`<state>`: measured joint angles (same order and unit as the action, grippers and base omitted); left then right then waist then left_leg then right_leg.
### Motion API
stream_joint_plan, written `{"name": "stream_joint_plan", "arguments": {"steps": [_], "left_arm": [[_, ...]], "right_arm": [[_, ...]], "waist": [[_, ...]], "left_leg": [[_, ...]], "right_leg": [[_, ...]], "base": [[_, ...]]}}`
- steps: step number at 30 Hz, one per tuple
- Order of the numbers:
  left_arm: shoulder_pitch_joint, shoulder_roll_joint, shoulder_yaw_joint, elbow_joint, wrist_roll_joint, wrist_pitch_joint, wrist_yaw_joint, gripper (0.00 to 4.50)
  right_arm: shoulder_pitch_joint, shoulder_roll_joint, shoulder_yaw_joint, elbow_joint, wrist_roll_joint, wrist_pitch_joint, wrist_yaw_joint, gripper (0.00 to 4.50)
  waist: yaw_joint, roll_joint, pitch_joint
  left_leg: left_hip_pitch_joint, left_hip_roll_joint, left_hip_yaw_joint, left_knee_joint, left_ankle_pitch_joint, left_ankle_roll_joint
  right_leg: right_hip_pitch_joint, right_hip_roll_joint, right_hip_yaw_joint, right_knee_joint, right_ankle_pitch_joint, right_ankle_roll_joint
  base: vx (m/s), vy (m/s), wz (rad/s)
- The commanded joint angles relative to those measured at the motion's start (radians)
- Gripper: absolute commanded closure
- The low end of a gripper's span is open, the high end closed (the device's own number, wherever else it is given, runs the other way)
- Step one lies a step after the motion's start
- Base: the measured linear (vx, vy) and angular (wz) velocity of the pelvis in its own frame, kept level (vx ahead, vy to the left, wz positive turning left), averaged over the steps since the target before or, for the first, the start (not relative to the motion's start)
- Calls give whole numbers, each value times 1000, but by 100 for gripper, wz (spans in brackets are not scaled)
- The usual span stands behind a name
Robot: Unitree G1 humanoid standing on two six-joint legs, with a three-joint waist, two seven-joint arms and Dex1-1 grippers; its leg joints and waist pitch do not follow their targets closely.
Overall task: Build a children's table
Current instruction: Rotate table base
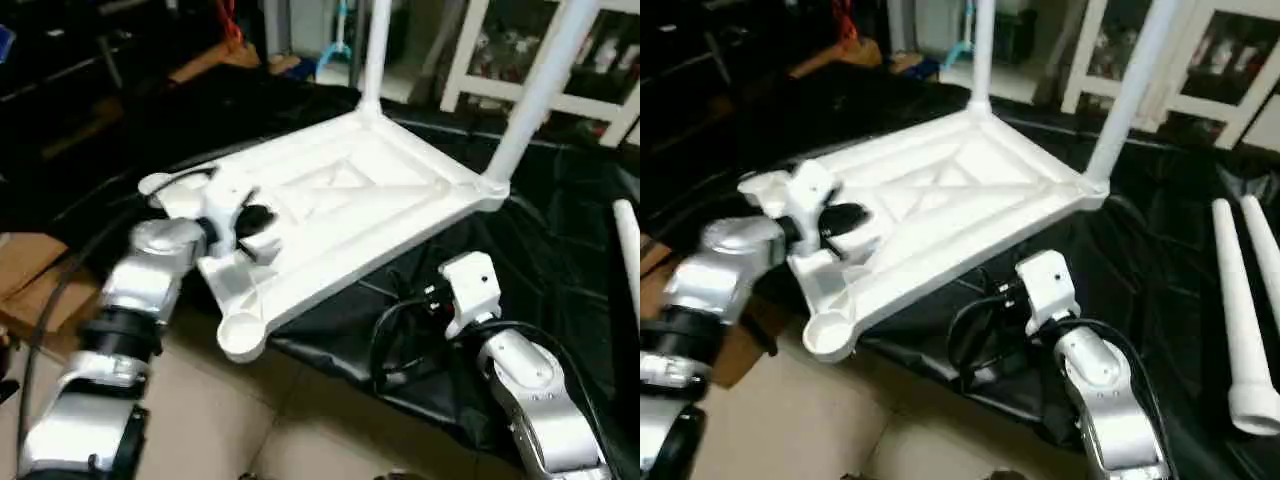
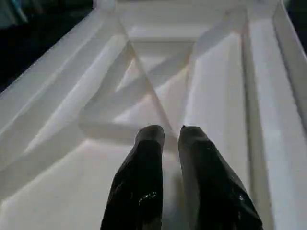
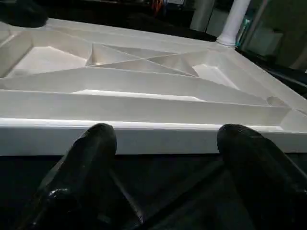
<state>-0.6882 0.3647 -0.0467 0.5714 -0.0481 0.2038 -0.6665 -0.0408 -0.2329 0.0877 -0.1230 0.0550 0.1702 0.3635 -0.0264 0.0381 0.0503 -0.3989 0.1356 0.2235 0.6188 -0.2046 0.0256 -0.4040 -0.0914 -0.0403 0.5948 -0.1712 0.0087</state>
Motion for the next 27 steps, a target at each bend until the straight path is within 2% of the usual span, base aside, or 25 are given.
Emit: {"name": "stream_joint_plan", "arguments": {"steps": [1, 2, 3, 4, 5, 6, 7, 8, 9, 10, 11, 12, 13, 14, 15, 16, 18, 19, 21, 22, 23, 24, 25, 26, 27], "left_arm": [[-26, 47, 57, -10, -16, -22, 19, 372], [-28, 60, 67, -14, -18, -22, 14, 372], [-11, 112, 66, -31, -7, -3, -20, 372], [20, 171, 60, -59, 5, 20, -67, 372], [31, 188, 59, -68, 7, 27, -83, 372], [80, 246, 66, -105, 4, 56, -141, 372], [82, 248, 67, -107, 3, 57, -143, 372], [125, 292, 73, -138, -6, 81, -184, 372], [164, 332, 74, -164, -15, 96, -220, 372], [200, 366, 73, -183, -21, 109, -253, 372], [243, 401, 67, -210, -28, 123, -297, 372], [289, 431, 57, -241, -37, 136, -340, 372], [289, 431, 57, -241, -37, 136, -340, 372], [315, 432, 50, -263, -53, 131, -358, 372], [317, 425, 46, -267, -54, 131, -354, 372], [321, 412, 39, -278, -57, 131, -344, 372], [321, 371, 6, -297, -50, 145, -331, 372], [318, 363, -3, -302, -46, 150, -329, 372], [291, 308, -59, -318, -30, 174, -329, 372], [290, 304, -64, -319, -29, 176, -332, 372], [280, 285, -80, -310, -23, 169, -334, 372], [273, 272, -90, -304, -19, 165, -336, 372], [260, 248, -110, -294, -12, 164, -338, 372], [255, 239, -117, -289, -9, 163, -339, 372], [235, 205, -150, -260, 8, 154, -341, 372]], "right_arm": [[-19, 14, 36, -66, 88, 25, 85, 73], [-22, 16, 51, -83, 120, 32, 119, 73], [-39, 20, 74, -111, 176, 61, 175, 73], [-57, 17, 96, -129, 206, 80, 217, 73], [-62, 15, 101, -131, 208, 81, 225, 73], [-77, 9, 107, -117, 193, 69, 233, 73], [-78, 9, 107, -116, 192, 69, 232, 73], [-85, 11, 100, -102, 183, 63, 226, 73], [-90, 15, 90, -88, 176, 58, 216, 73], [-92, 16, 82, -79, 173, 53, 212, 73], [-93, 15, 75, -72, 168, 50, 206, 73], [-92, 10, 66, -64, 161, 48, 197, 73], [-92, 10, 66, -64, 161, 48, 197, 73], [-94, 7, 55, -50, 147, 50, 175, 73], [-96, 5, 53, -46, 144, 51, 168, 73], [-99, 1, 48, -38, 135, 52, 153, 73], [-109, -7, 33, -9, 109, 51, 108, 73], [-111, -7, 27, -3, 104, 51, 98, 73], [-117, -6, -19, 16, 88, 60, 45, 73], [-117, -6, -24, 18, 87, 60, 42, 73], [-112, -9, -32, 18, 83, 61, 35, 73], [-108, -13, -37, 19, 81, 60, 29, 73], [-101, -16, -43, 18, 76, 63, 18, 73], [-99, -18, -45, 19, 73, 64, 14, 73], [-90, -23, -50, 18, 64, 67, -3, 73]], "waist": [[10, -3, -73], [11, 0, -71], [11, -2, -69], [10, 0, -68], [7, -4, -64], [8, 3, -60], [7, 7, -59], [5, -6, -58], [15, 6, -59], [15, 7, -59], [16, 8, -59], [18, -4, -60], [19, 1, -58], [22, -3, -55], [33, 1, -54], [36, -1, -49], [40, -6, -48], [45, -9, -48], [45, -5, -48], [47, -5, -51], [46, -7, -51], [44, -9, -53], [43, -1, -54], [41, -6, -52], [42, 1, -53]], "left_leg": [[26, 89, -59, -77, -175, 99], [26, 93, -60, -80, -188, 95], [30, 95, -62, -83, -211, 90], [28, 98, -65, -87, -210, 83], [24, 101, -70, -93, -222, 67], [35, 104, -69, -99, -255, 33], [48, 103, -64, -101, -287, -6], [47, 102, -62, -104, -294, -20], [58, 100, -57, -103, -308, -47], [52, 98, -60, -108, -317, -66], [54, 97, -58, -111, -325, -75], [53, 97, -60, -111, -334, -85], [53, 97, -60, -114, -342, -90], [65, 96, -54, -117, -377, -107], [75, 96, -51, -119, -406, -131], [76, 95, -50, -122, -457, -150], [76, 95, -55, -124, -494, -170], [74, 94, -57, -123, -503, -171], [70, 94, -59, -124, -497, -174], [74, 92, -58, -122, -499, -176], [70, 91, -59, -120, -491, -171], [58, 91, -64, -120, -468, -161], [57, 91, -65, -119, -450, -154], [58, 91, -62, -120, -452, -149], [63, 89, -60, -115, -452, -145]], "right_leg": [[50, -74, 39, -50, -5, -306], [49, -74, 40, -52, -37, -299], [47, -70, 37, -52, -86, -291], [47, -69, 37, -51, -99, -282], [48, -67, 35, -45, -135, -267], [36, -62, 34, -49, -176, -254], [24, -58, 36, -51, -192, -252], [24, -56, 37, -52, -192, -251], [14, -56, 40, -51, -186, -248], [17, -55, 40, -48, -183, -239], [15, -54, 41, -48, -187, -233], [15, -57, 42, -45, -196, -226], [14, -57, 43, -46, -203, -221], [2, -51, 42, -53, -221, -215], [-6, -50, 43, -56, -227, -210], [-11, -48, 44, -59, -260, -199], [-9, -53, 45, -63, -298, -181], [-6, -57, 48, -67, -321, -170], [-3, -58, 50, -70, -329, -157], [-5, -56, 50, -71, -325, -156], [-1, -59, 51, -70, -319, -158], [10, -62, 50, -67, -307, -160], [12, -64, 50, -65, -297, -162], [10, -61, 50, -71, -303, -161], [6, -61, 52, -76, -303, -165]], "base": [[0, 0, 0], [0, 0, 0], [0, 0, 0], [0, 0, 0], [0, 0, 0], [0, 0, 0], [0, 0, 0], [0, 0, 0], [0, 0, 0], [0, 0, 0], [0, 0, 0], [0, 0, 0], [0, 0, 0], [0, 0, 0], [0, 0, 0], [0, 0, 0], [0, 0, 0], [0, 0, 0], [0, 0, 0], [0, 0, 0], [0, 0, 0], [0, 0, 0], [0, 0, 0], [0, 0, 0], [0, 0, 0]]}}
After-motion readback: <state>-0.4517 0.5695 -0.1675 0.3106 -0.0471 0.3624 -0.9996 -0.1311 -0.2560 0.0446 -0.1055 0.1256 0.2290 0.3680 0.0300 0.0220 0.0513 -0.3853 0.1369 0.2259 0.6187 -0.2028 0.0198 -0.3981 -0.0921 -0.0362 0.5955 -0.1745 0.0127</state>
